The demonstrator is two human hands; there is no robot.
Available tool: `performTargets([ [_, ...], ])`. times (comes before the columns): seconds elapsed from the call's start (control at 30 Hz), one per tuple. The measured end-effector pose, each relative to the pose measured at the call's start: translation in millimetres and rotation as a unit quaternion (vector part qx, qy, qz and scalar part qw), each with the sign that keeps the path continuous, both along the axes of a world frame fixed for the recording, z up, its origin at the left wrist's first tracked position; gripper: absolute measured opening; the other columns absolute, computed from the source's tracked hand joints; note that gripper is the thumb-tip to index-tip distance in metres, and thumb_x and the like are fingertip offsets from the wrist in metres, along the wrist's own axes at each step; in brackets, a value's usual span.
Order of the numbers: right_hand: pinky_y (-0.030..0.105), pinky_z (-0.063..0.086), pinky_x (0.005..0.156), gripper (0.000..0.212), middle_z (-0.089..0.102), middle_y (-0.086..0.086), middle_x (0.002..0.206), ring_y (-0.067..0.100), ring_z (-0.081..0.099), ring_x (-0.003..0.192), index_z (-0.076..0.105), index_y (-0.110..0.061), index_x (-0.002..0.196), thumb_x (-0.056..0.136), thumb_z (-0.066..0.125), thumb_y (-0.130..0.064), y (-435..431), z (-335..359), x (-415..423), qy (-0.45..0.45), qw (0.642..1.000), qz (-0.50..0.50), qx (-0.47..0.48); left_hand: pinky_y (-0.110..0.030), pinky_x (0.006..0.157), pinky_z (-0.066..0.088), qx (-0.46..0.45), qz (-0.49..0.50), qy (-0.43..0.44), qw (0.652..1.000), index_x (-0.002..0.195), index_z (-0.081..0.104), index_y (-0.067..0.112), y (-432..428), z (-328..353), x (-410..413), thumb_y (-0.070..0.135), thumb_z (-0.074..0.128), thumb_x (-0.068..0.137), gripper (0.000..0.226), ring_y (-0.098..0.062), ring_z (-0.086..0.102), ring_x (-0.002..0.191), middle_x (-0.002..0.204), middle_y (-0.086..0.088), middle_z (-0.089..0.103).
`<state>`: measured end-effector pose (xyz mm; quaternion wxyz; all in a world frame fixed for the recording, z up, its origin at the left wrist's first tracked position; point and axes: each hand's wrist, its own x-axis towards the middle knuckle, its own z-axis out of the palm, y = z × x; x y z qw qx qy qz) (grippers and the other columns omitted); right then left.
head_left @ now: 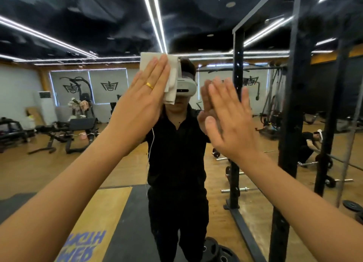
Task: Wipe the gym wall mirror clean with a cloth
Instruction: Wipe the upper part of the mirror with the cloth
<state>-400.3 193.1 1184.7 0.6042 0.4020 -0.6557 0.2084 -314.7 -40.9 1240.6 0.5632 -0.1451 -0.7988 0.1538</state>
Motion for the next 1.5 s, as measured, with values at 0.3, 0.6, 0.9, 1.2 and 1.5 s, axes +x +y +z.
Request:
performTargets([
  [0.3, 0.054, 0.014, 0.128, 0.067, 0.024, 0.016, 0.168, 0.029, 0.018, 0.158, 0.031, -0.003, 0.159, 0.102, 0.052, -0.032, -70.8, 8.5, 0.0, 0.033, 0.998, -0.039, 0.04, -0.053, 0.128, 0.017, 0.036, -0.006, 0.029, 0.999, 0.162, 0.02, 0.002, -33.4, -10.3, 17.1, 0.019, 0.038, 0.113, 0.056, -0.028, 0.011, 0.16, 0.171, -0.016, 0.015],
  [0.6, 0.054, 0.019, 0.127, 0.063, 0.031, 0.018, 0.165, 0.031, 0.025, 0.156, 0.039, -0.001, 0.155, 0.101, 0.055, -0.029, -69.0, 10.0, -2.0, 0.053, 0.997, -0.046, 0.026, -0.042, 0.127, 0.005, -0.042, -0.008, 0.002, 0.999, 0.163, 0.016, 0.003, 13.9, 68.5, -11.1, 0.022, 0.04, 0.11, 0.061, -0.03, 0.01, 0.159, 0.172, -0.016, 0.012],
  [0.9, 0.049, 0.012, 0.129, 0.065, 0.027, 0.016, 0.167, 0.03, 0.021, 0.157, 0.033, -0.003, 0.158, 0.103, 0.051, -0.031, -73.7, 9.6, -3.6, 0.057, 0.997, -0.054, 0.024, -0.043, 0.13, 0.008, 0.103, -0.009, 0.04, 0.994, 0.163, 0.02, 0.004, -43.9, 2.4, 25.2, 0.023, 0.034, 0.112, 0.056, -0.022, 0.006, 0.16, 0.172, -0.013, 0.014],
  [1.2, 0.054, 0.019, 0.127, 0.064, 0.029, 0.017, 0.166, 0.031, 0.023, 0.156, 0.034, -0.003, 0.158, 0.102, 0.05, -0.031, -73.5, 6.8, -2.6, 0.055, 0.997, -0.049, 0.019, -0.04, 0.126, 0.001, 0.017, 0.015, 0.016, 1.0, 0.163, 0.016, 0.003, 0.2, 47.0, -3.2, 0.023, 0.03, 0.113, 0.056, -0.03, 0.009, 0.159, 0.171, -0.017, 0.013],
  [1.5, 0.052, 0.016, 0.128, 0.066, 0.03, 0.015, 0.166, 0.031, 0.024, 0.156, 0.034, -0.003, 0.158, 0.101, 0.051, -0.03, -75.5, 5.6, -4.0, 0.058, 0.997, -0.051, 0.009, -0.044, 0.131, 0.005, 0.093, 0.013, 0.041, 0.995, 0.163, 0.016, 0.002, -33.2, 0.8, 20.8, 0.021, 0.032, 0.114, 0.055, -0.029, 0.006, 0.16, 0.172, -0.017, 0.012],
])
